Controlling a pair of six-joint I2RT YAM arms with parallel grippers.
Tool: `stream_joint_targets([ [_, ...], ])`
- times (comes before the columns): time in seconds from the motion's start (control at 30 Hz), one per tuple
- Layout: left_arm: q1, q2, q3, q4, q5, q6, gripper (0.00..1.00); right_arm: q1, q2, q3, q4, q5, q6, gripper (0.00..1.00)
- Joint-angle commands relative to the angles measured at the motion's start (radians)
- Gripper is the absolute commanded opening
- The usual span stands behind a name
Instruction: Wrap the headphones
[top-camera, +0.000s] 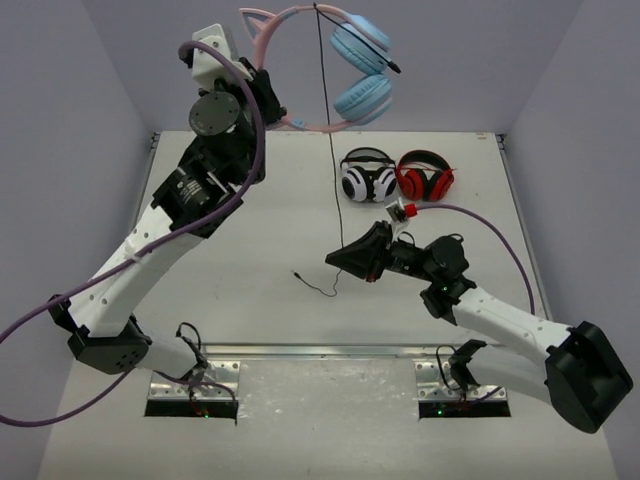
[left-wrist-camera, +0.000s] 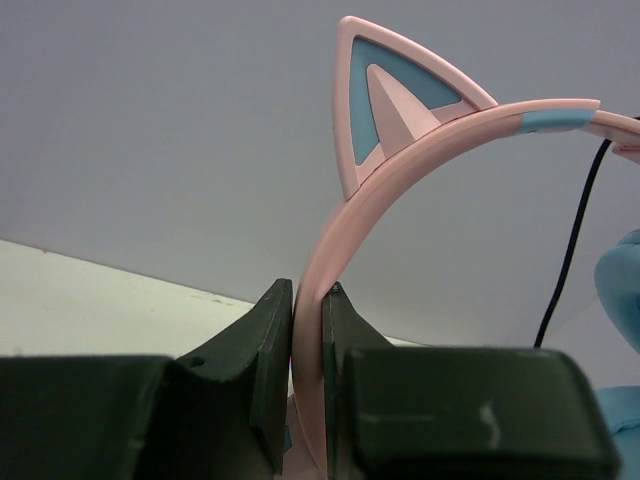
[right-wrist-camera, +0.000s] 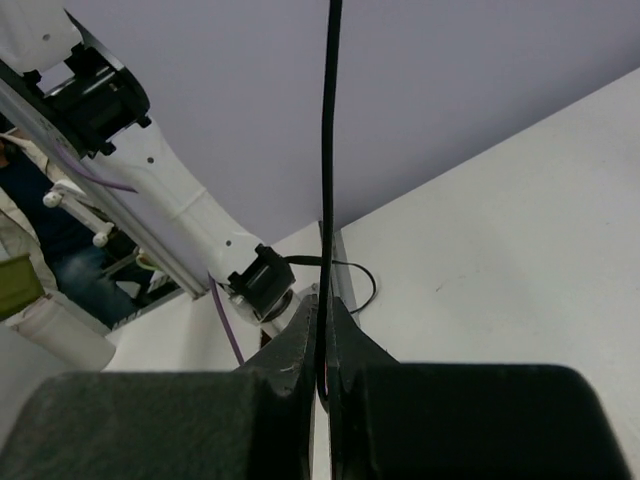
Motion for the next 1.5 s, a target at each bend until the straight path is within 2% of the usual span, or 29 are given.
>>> stream_joint_targets([
  [0.0,0.087,-0.001,0.048,0.118,-0.002,-0.076,0.0,0.029,-0.036,0.016,-0.035,-0.02,-0.022,0.01],
  [0.13,0.162,0.028,0.05,0.076,0.004,-0.093,0.01,0.081,-0.073,0.057,-0.164,-0.008,-0.082,0.01],
  [0.33,0.173,0.023,-0.042,0.124,-0.068,-0.118,0.0,0.204,-0.061,0.213,-0.464,0.069,-0.215,0.01],
  [0.43,0.188,0.022,-0.053,0.069,-0.04,-0.236,0.0,0.218,-0.062,0.24,-0.529,0.117,-0.246,0.01],
  [0.57,0.193,0.022,-0.047,0.03,-0.04,-0.287,0.0,0.224,-0.035,0.281,-0.584,0.134,-0.266,0.01],
  [0.8,0.216,0.033,-0.087,0.035,-0.083,-0.287,0.0,0.33,0.002,0.451,-0.771,0.201,-0.358,0.01],
  [0.93,0.225,0.034,-0.128,0.044,-0.105,-0.263,0.0,0.367,0.021,0.56,-0.937,0.221,-0.413,0.01],
  [1.07,0.225,-0.018,-0.257,0.093,-0.137,-0.208,0.0,0.368,-0.004,0.661,-1.084,0.284,-0.475,0.01],
  [1.17,0.208,-0.093,-0.424,0.142,-0.119,-0.214,0.0,0.37,0.04,0.804,-1.227,0.29,-0.514,0.01],
  [1.23,0.179,-0.17,-0.594,0.2,-0.135,-0.189,0.0,0.368,0.066,0.914,-1.331,0.334,-0.548,0.01],
  [1.27,0.136,-0.212,-0.651,0.304,-0.151,-0.177,0.0,0.37,0.092,0.95,-1.369,0.356,-0.589,0.01],
  [1.3,0.116,-0.224,-0.726,0.332,-0.16,-0.157,0.0,0.37,0.109,1.024,-1.449,0.383,-0.614,0.01],
  [1.37,0.069,-0.236,-0.765,0.325,-0.172,-0.157,0.0,0.368,0.142,1.109,-1.531,0.457,-0.704,0.01],
  [1.47,0.035,-0.257,-0.835,0.285,-0.134,-0.183,0.0,0.368,0.221,1.325,-1.692,0.59,-0.826,0.01],
])
